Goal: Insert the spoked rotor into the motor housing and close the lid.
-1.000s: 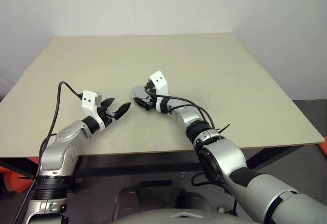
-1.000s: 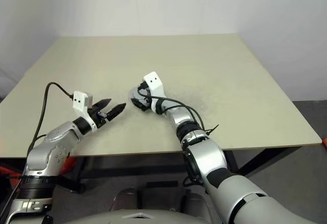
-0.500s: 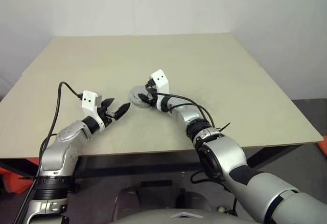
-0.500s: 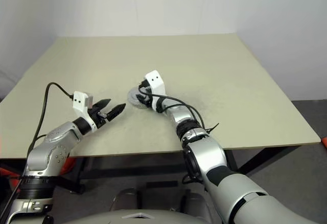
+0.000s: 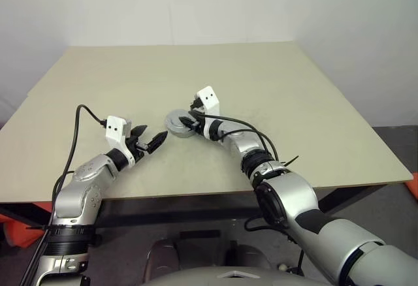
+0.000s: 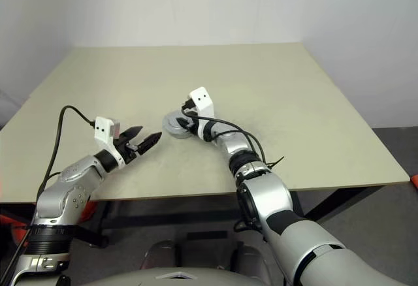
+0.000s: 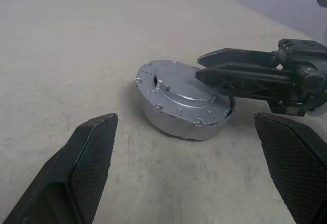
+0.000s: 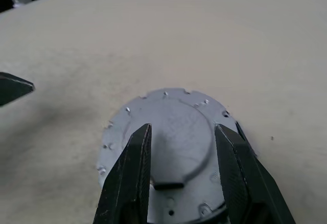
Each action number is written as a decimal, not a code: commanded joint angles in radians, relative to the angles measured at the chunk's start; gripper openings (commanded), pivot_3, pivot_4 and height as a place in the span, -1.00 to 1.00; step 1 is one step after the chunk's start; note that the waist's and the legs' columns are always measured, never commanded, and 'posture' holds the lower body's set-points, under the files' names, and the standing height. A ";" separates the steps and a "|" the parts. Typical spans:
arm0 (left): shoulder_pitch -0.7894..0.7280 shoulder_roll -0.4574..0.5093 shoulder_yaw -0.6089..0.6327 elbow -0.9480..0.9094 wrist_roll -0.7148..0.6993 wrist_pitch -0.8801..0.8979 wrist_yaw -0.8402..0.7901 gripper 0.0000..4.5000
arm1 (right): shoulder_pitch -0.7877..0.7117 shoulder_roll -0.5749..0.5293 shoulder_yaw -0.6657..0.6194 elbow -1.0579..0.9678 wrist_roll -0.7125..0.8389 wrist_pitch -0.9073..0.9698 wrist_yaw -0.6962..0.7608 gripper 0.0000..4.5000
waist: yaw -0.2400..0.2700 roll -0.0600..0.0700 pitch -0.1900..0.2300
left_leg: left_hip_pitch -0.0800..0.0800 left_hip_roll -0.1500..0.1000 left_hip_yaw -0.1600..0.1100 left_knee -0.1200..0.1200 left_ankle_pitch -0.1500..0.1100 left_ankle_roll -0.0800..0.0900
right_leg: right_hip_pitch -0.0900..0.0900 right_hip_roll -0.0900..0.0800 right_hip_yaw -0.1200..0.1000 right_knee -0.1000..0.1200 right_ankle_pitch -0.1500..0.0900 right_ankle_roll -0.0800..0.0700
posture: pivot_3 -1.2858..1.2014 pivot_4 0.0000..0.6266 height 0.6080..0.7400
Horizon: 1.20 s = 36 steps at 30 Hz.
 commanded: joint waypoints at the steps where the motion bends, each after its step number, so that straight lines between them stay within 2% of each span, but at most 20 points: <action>1: -0.011 0.003 0.018 -0.020 0.004 -0.017 -0.008 1.00 | -0.032 0.023 -0.002 -0.044 0.012 -0.011 0.016 -0.05 | 0.000 0.000 0.000 | 0.000 0.000 0.000 0.000 0.000 0.000 | 0.000 0.000 0.000 0.000 0.000 0.000 | 0.03 -1.00 1.00; 11: -0.002 0.002 0.016 -0.032 0.007 -0.013 -0.005 1.00 | -0.026 0.029 0.014 -0.009 -0.017 -0.033 -0.012 -0.05 | 0.000 0.000 0.000 | 0.000 0.000 0.000 0.000 0.000 0.000 | 0.000 0.000 0.000 0.000 0.000 0.000 | 0.03 -1.00 1.00; 14: -0.001 0.001 0.015 -0.032 0.008 -0.013 -0.005 1.00 | -0.023 0.028 0.024 -0.014 -0.027 -0.045 -0.007 0.32 | 0.000 0.000 0.000 | 0.000 0.000 0.000 0.000 0.000 0.000 | 0.000 0.000 0.000 0.000 0.000 0.000 | 0.03 -1.00 1.00; 17: -0.001 0.000 0.015 -0.031 0.009 -0.014 -0.005 1.00 | -0.023 0.029 0.034 -0.012 -0.044 -0.058 -0.021 0.79 | 0.000 0.000 0.000 | 0.000 0.000 0.000 0.000 0.000 0.000 | 0.000 0.000 0.000 0.000 0.000 0.000 | 0.03 -1.00 1.00; 25: 0.001 0.002 0.019 -0.033 0.007 -0.016 -0.012 1.00 | -0.014 0.032 0.055 0.004 -0.073 -0.062 -0.026 0.79 | 0.000 0.000 0.000 | 0.000 0.000 0.000 0.000 0.000 0.000 | 0.000 0.000 0.000 0.000 0.000 0.000 | 0.03 -1.00 1.00; 29: -0.025 -0.010 0.032 -0.029 0.008 -0.052 -0.007 1.00 | -0.036 0.019 0.015 -0.003 -0.041 -0.062 -0.050 0.79 | 0.000 0.000 0.000 | 0.000 0.000 0.000 0.000 0.000 0.000 | 0.000 0.000 0.000 0.000 0.000 0.000 | 0.03 -1.00 1.00; 36: -0.109 -0.003 0.035 0.066 0.070 -0.170 -0.025 1.00 | -0.084 -0.050 -0.075 -0.144 0.062 -0.042 0.010 0.79 | 0.001 0.000 0.000 | 0.000 0.000 0.000 0.000 0.000 0.000 | 0.000 0.000 0.000 0.000 0.000 0.000 | 0.03 -1.00 1.00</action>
